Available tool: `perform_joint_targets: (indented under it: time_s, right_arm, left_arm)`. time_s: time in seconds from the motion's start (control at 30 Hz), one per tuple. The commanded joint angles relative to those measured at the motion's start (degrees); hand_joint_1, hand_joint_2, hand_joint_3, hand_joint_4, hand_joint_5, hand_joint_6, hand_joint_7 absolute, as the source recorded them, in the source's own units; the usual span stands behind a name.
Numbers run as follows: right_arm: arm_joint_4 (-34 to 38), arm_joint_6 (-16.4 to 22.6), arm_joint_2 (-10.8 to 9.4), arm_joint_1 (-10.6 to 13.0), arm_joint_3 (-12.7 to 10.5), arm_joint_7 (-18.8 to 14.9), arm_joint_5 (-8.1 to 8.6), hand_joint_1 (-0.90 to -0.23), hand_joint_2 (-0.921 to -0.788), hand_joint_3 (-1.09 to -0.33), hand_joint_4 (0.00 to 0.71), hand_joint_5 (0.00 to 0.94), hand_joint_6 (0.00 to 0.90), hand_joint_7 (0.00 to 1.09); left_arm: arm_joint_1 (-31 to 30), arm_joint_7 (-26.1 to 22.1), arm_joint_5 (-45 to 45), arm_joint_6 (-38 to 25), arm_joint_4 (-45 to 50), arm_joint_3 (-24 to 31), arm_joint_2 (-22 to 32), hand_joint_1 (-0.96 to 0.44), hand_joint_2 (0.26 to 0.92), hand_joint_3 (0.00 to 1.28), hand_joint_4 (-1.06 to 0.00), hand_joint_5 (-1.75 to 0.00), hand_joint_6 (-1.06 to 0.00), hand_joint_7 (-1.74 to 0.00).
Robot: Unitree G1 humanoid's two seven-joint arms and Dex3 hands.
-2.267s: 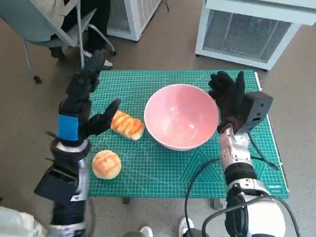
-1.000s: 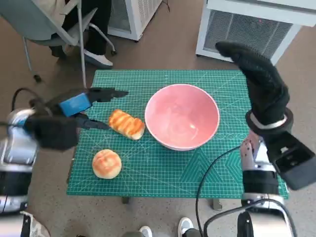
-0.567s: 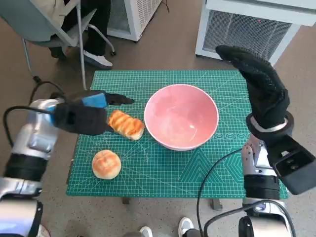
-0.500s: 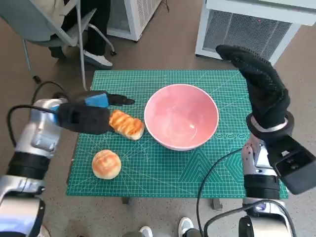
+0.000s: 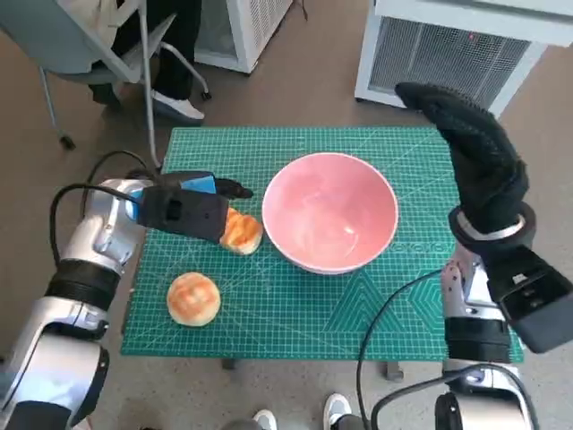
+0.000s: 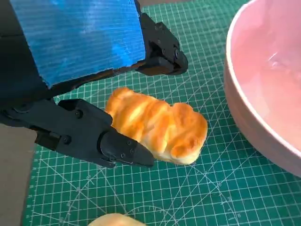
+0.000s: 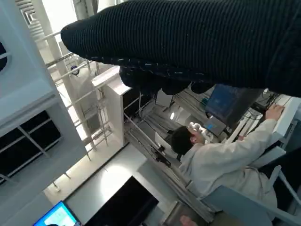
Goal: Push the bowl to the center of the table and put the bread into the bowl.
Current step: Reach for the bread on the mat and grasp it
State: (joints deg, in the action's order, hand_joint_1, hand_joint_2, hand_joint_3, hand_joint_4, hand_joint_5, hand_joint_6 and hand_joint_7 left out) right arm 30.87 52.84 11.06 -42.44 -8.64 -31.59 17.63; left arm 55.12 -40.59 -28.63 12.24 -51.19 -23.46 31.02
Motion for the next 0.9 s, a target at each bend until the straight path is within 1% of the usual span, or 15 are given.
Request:
perform_joint_targets:
  time_s: [0.03,0.17,0.23,0.27,0.3,0.37,0.43,0.47,0.5,0.53,0.57,0.6,0.63,0.73,0.9]
  right_arm:
    - [-0.23,-0.23,0.63,1.79,0.22,0.5,-1.08,-0.631,-0.921,-0.72,0.28,0.002,0.263,0.21]
    - [-0.58,-0.41,0.71,2.02,0.24,0.72,-1.12,-0.628,-0.921,-0.723,0.28,0.002,0.261,0.21]
    - [-0.84,-0.45,0.75,2.18,0.26,0.91,-1.21,-0.627,-0.921,-0.724,0.28,0.002,0.26,0.22]
    - [-0.95,-0.46,0.77,2.26,0.28,0.99,-1.26,-0.626,-0.921,-0.724,0.28,0.002,0.26,0.22]
    - [-1.09,-0.44,0.78,2.37,0.28,1.07,-1.3,-0.626,-0.921,-0.724,0.28,0.002,0.26,0.22]
    - [-1.28,-0.41,0.78,2.51,0.31,1.25,-1.42,-0.626,-0.921,-0.724,0.28,0.001,0.259,0.23]
    - [-1.41,-0.37,0.76,2.62,0.34,1.47,-1.56,-0.626,-0.921,-0.724,0.28,0.001,0.257,0.23]
    - [-1.47,-0.36,0.74,2.66,0.36,1.59,-1.64,-0.626,-0.921,-0.724,0.28,0.001,0.257,0.23]
    - [-1.53,-0.34,0.71,2.73,0.37,1.71,-1.73,-0.626,-0.921,-0.725,0.28,0.001,0.256,0.24]
    - [-1.58,-0.33,0.68,2.78,0.38,1.8,-1.82,-0.626,-0.921,-0.726,0.28,0.001,0.247,0.25]
    - [-1.61,-0.31,0.67,2.86,0.37,1.86,-1.84,-0.625,-0.921,-0.726,0.28,0.001,0.221,0.3]
    - [-1.66,-0.31,0.64,2.92,0.38,1.94,-1.9,-0.623,-0.921,-0.727,0.279,0.0,0.204,0.34]
    - [-1.61,-0.28,0.61,2.95,0.36,2.01,-1.95,-0.622,-0.921,-0.727,0.279,0.0,0.192,0.36]
    - [-1.41,-0.24,0.55,2.96,0.33,2.14,-2.01,-0.619,-0.921,-0.728,0.279,0.0,0.176,0.39]
    - [-1.74,-0.4,0.47,3.26,0.32,2.33,-1.95,-0.617,-0.921,-0.729,0.278,0.0,0.165,0.41]
  left_arm:
    - [1.98,1.19,-1.75,-0.29,-3.28,-1.47,-1.35,-0.2,0.796,0.0,-0.25,-0.01,-0.47,-0.02]
    - [2.3,2.12,-2.77,0.06,-5.37,-2.57,-2.19,-0.2,0.811,0.01,-0.3,-0.02,-0.52,-0.04]
    - [2.37,2.62,-3.13,0.46,-6.49,-2.97,-2.64,-0.19,0.826,0.01,-0.39,-0.02,-0.57,-0.04]
    - [2.4,2.84,-3.26,0.68,-7.02,-3.08,-2.84,-0.17,0.838,0.01,-0.46,-0.04,-0.6,-0.05]
    - [2.38,3.1,-3.27,0.95,-7.65,-3.11,-3.06,-0.16,0.843,0.01,-0.48,-0.04,-0.62,-0.06]
    - [2.32,3.66,-3.27,1.67,-8.66,-3.14,-3.25,-0.12,0.867,0.01,-0.62,-0.05,-0.7,-0.08]
    - [2.11,4.35,-3.32,2.66,-9.27,-3.23,-3.15,-0.09,0.881,0.01,-0.7,-0.07,-0.75,-0.1]
    - [2.01,4.66,-3.36,3.14,-9.48,-3.27,-3.04,-0.14,0.889,0.03,-0.73,-0.08,-0.72,-0.33]
    - [1.92,4.99,-3.41,3.6,-9.66,-3.31,-2.88,-0.22,0.9,0.08,-0.78,-0.1,-0.67,-0.69]
    - [1.89,5.22,-3.45,3.95,-9.85,-3.33,-2.77,-0.18,0.904,0.09,-0.74,-0.31,-0.66,-0.81]
    - [1.85,5.51,-3.5,4.42,-10.06,-3.37,-2.6,-0.11,0.91,0.11,-0.67,-0.64,-0.63,-0.99]
    - [1.84,5.72,-3.53,4.8,-10.24,-3.39,-2.45,-0.07,0.914,0.12,-0.63,-0.84,-0.62,-1.09]
    - [1.85,5.82,-3.53,5.08,-10.39,-3.38,-2.29,-0.05,0.917,0.12,-0.6,-0.98,-0.62,-1.15]
    - [1.92,5.85,-3.36,5.75,-10.55,-3.2,-1.8,-0.02,0.92,0.11,-0.59,-1.13,-0.63,-1.2]
    - [2.5,4.82,-2.06,6.61,-10.46,-1.86,-0.36,0.0,0.92,0.09,-0.63,-1.17,-0.64,-1.19]
